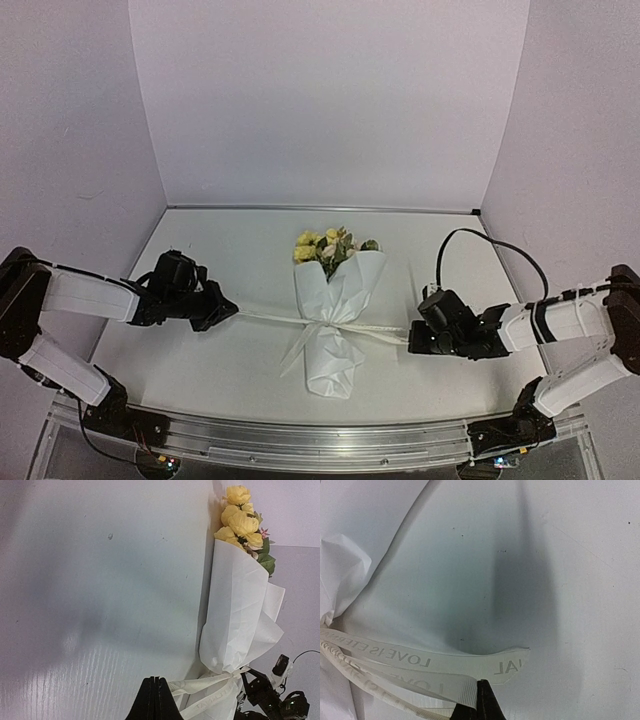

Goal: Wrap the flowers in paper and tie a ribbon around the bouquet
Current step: Tie the half-tied ribbon around the folded bouquet, then move the folded bouquet to the center of the board.

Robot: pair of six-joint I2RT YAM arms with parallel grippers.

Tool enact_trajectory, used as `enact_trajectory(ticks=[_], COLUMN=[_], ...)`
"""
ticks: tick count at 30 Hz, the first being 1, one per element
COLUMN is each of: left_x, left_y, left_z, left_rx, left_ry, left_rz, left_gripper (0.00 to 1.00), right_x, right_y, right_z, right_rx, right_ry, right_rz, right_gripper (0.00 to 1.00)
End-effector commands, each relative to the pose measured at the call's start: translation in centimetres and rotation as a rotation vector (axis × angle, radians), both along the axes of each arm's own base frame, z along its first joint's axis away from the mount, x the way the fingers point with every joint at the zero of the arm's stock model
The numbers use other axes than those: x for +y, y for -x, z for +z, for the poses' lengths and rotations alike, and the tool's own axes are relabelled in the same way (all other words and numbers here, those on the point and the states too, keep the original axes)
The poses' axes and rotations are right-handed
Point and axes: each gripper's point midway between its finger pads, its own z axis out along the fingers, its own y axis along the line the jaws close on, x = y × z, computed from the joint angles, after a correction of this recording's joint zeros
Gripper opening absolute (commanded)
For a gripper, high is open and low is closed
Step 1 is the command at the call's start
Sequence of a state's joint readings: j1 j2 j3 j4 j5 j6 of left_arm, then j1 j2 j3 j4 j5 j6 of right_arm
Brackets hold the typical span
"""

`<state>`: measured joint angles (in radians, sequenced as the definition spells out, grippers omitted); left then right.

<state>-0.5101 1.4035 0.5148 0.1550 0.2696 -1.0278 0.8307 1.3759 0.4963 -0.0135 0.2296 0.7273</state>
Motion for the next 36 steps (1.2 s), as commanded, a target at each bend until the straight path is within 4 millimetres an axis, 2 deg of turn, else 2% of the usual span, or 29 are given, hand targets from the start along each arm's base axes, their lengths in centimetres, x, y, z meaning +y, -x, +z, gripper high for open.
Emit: enact_trajectory(ticks=[1,9,18,22,25,28,30,32,36], left_x=[8.0,7.6,5.7,4.9,4.8,4.7,4.6,4.4,4.1], left_y=[-2.1,-2.1,-2.6,-2.9,-3.0,-3.1,-3.1,-3.2,-3.2], left_z=[-1.9,-1.8,-0.6,0.2,0.8,1.1,1.3,1.5,1.9], left_rx=[0.011,0.009,-0.043,-0.069,-0.086,-0.096,-0.102,-0.109,-0.125], left_ry=[-0.220,-0.205,-0.156,-0.142,-0.145,-0.154,-0.156,-0.154,-0.150], left_rz=[0.281,0.263,0.161,0.120,0.105,0.092,0.082,0.069,0.046], left_gripper=[0.00,0.00,0.00,0.00,0.00,0.00,0.00,0.00,0.00], right_x=[-11.1,-10.9,-6.8,-3.2,1.1,7.8,11.3,12.9,11.3], right_y=[3.4,3.9,3.4,3.7,4.1,4.2,4.7,4.9,4.3], right_z=[-3.4,-3.7,-3.8,-4.1,-3.7,-2.0,-1.2,-0.6,0.4], right_rx=[0.096,0.127,0.196,0.216,0.201,0.179,0.192,0.197,0.140], right_ry=[0.365,0.354,0.250,0.221,0.187,0.110,0.071,0.054,0.106], right_rz=[-0.213,-0.194,-0.087,-0.021,0.044,0.140,0.215,0.250,0.240], right_gripper=[0.00,0.00,0.00,0.00,0.00,0.00,0.00,0.00,0.00])
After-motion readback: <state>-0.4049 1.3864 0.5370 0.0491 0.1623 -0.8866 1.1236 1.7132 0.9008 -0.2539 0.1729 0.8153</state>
